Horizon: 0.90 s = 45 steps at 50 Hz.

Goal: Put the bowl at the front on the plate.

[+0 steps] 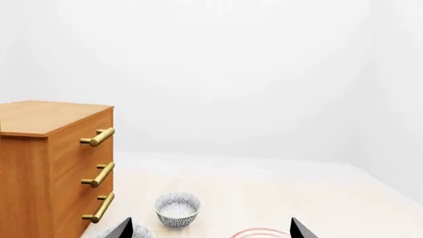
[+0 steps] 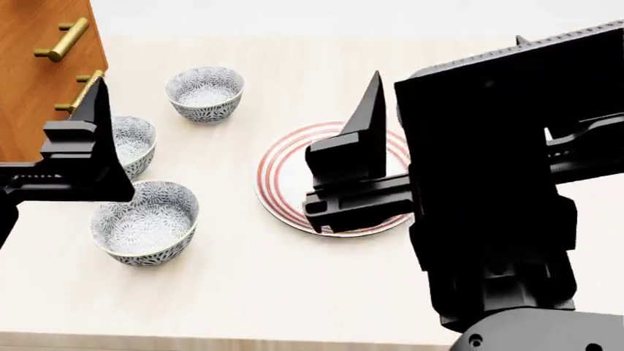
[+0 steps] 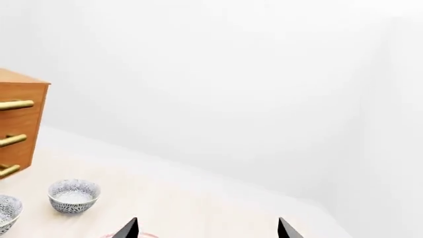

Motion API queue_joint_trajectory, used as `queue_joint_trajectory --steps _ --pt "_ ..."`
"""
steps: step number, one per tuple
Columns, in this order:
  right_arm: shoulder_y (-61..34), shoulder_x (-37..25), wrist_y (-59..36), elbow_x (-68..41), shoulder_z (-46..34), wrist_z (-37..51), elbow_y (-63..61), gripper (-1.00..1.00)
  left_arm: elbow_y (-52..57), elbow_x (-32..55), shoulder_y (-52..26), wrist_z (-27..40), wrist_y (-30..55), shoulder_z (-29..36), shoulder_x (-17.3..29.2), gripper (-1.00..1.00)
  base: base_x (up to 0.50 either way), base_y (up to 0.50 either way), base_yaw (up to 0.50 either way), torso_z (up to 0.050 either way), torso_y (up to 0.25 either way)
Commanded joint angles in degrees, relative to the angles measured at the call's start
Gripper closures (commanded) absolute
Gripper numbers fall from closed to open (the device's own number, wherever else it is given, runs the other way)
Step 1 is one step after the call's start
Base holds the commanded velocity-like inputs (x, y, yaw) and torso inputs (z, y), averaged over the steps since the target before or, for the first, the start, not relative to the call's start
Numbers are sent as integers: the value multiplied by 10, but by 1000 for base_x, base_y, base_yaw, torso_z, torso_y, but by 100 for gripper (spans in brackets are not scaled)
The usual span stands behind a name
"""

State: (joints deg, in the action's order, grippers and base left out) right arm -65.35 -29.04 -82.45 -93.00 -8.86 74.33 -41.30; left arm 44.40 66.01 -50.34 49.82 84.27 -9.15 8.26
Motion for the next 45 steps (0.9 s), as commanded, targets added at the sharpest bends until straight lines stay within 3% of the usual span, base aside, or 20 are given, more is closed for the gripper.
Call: queue_joint_trajectory --steps 1,11,45 --pt "-156 -36 -1 -175 -70 118 67 -100 -74 286 -141 238 16 -3 38 -100 0 0 0 0 0" --pt "-237 -25 -8 -176 -116 99 115 -100 -107 401 -228 337 -41 44 66 -100 0 0 0 0 0" --pt "-244 -51 16 -150 -135 50 109 -100 -92 346 -184 277 -64 51 84 -100 41 0 0 0 0"
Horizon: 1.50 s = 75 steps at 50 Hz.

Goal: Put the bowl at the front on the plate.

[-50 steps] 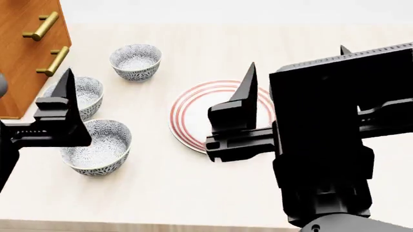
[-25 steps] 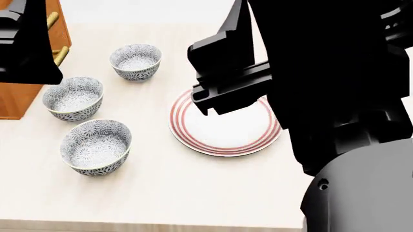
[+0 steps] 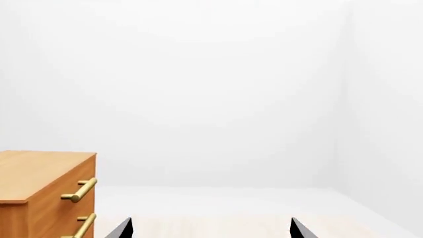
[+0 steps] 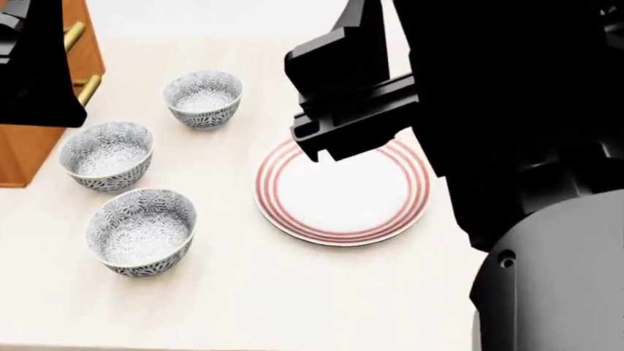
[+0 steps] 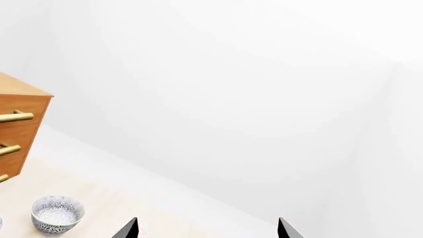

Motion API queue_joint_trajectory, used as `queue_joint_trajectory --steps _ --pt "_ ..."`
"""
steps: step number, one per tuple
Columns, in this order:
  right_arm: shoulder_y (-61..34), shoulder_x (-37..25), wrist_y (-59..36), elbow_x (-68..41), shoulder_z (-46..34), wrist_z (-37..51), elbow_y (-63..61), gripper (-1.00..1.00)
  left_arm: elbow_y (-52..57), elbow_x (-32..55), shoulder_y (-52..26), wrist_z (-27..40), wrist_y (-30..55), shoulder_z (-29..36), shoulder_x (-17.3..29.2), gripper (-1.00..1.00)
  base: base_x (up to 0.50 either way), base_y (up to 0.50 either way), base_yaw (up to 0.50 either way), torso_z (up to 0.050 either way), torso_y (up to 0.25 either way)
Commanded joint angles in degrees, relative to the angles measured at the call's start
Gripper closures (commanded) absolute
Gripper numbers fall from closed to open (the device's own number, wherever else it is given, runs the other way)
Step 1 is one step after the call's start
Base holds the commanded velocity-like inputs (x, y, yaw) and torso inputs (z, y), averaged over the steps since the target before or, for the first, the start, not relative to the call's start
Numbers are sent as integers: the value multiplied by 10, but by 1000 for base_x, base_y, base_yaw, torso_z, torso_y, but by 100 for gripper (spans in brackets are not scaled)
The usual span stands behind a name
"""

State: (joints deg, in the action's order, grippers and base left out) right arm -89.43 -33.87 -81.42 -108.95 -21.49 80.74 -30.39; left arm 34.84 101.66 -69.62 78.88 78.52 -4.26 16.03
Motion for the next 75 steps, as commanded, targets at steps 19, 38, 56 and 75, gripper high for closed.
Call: queue_joint_trajectory --steps 19,38,56,75 --pt "-4 -14 23 13 -18 -22 -7 -100 8 -14 15 -19 -21 15 16 -100 101 0 0 0 0" --pt "-3 -22 35 22 -27 -32 -10 -100 10 -23 19 -29 -34 24 26 -100 100 0 0 0 0" --pt "-8 -29 45 27 -34 -40 -11 -100 9 -29 22 -33 -46 34 33 -100 100 0 0 0 0" --pt "3 -33 55 47 -37 -59 -18 -100 19 -53 41 -56 -53 39 39 -100 33 0 0 0 0"
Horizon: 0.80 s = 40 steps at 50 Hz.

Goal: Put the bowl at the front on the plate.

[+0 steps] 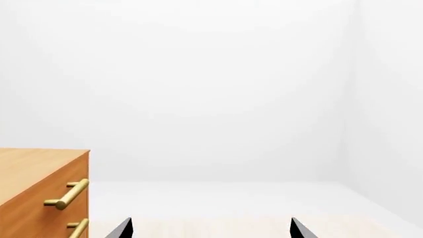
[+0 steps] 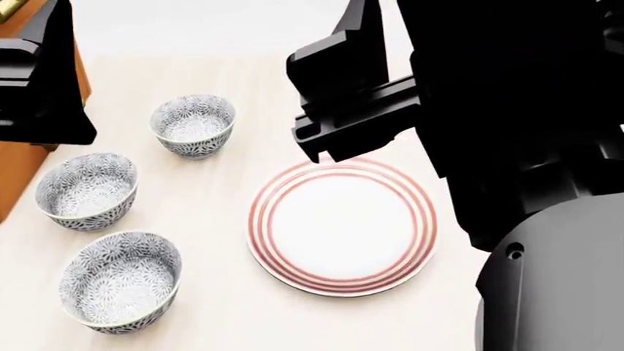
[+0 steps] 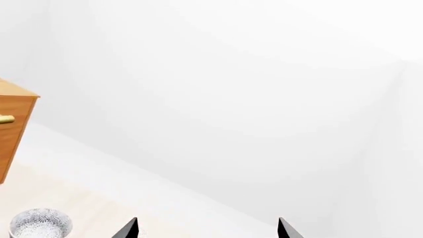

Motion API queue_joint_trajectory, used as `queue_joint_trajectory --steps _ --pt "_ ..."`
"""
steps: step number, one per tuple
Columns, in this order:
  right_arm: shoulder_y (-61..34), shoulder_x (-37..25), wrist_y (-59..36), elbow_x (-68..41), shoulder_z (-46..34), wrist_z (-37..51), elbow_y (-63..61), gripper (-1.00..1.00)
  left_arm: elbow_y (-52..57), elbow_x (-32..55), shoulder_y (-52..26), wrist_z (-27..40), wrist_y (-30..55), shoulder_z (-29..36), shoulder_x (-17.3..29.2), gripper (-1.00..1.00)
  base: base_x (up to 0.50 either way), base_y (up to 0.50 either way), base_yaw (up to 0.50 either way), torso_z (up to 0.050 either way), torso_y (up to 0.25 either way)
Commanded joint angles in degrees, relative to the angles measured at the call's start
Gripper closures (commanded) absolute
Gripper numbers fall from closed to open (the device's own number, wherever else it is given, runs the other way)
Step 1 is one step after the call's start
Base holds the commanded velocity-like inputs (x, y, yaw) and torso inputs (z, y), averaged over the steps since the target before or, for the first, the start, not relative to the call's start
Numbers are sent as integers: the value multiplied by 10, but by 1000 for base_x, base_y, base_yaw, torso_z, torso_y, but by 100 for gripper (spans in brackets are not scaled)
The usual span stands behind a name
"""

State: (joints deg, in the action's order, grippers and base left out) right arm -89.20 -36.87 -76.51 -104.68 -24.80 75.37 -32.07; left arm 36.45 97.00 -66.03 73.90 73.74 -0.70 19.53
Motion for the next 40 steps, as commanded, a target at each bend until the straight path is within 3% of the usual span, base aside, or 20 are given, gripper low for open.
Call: queue_joint_trajectory --steps 1,40 --pt "1 -3 6 5 -4 -7 -2 -100 3 -8 5 -8 -6 4 4 -100 74 0 0 0 0" --pt "-3 -14 22 9 -20 -15 -7 -100 6 -23 15 -23 -27 19 18 -100 76 0 0 0 0"
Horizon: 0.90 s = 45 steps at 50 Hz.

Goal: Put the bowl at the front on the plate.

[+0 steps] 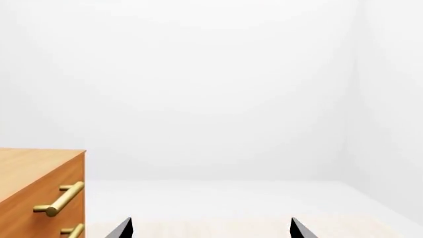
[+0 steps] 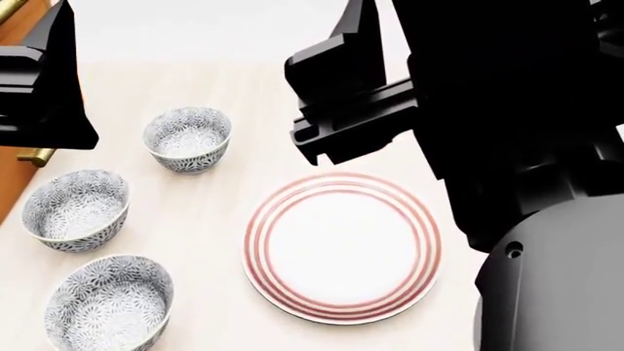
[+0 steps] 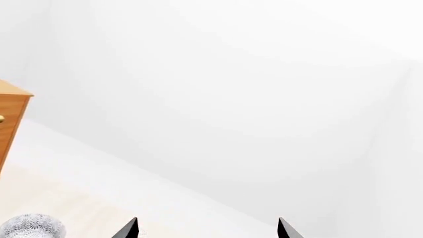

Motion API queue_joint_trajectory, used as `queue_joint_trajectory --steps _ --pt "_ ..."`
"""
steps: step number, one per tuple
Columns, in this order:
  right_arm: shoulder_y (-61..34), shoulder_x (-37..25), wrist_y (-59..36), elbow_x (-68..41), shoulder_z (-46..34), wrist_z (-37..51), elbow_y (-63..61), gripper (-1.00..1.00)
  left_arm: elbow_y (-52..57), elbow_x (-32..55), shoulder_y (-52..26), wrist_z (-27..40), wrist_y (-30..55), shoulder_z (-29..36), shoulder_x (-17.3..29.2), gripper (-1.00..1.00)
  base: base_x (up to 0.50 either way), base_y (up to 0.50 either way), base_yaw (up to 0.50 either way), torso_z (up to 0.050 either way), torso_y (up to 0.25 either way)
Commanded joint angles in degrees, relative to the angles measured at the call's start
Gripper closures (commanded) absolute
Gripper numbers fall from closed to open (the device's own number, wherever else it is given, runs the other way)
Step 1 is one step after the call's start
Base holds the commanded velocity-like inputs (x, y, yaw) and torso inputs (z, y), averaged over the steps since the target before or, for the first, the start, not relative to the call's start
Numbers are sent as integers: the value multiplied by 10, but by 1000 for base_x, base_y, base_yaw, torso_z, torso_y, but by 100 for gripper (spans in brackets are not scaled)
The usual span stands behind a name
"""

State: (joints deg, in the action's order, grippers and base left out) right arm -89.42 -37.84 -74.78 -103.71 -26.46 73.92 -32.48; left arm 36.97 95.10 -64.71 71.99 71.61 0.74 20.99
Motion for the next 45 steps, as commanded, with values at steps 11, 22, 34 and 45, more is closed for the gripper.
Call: queue_joint_trajectory --steps 11,22,34,45 --pt "3 -12 12 -3 -5 1 -6 -100 0 -6 4 -5 -11 9 6 -100 82 0 0 0 0" --pt "0 -11 16 0 -10 -2 -5 -100 1 -7 5 -8 -17 10 12 -100 83 0 0 0 0" --pt "1 -13 21 5 -13 -7 -7 -100 2 -10 8 -12 -22 13 16 -100 83 0 0 0 0" --pt "4 -17 25 8 -15 -10 -10 -100 2 -15 10 -15 -27 19 18 -100 85 0 0 0 1"
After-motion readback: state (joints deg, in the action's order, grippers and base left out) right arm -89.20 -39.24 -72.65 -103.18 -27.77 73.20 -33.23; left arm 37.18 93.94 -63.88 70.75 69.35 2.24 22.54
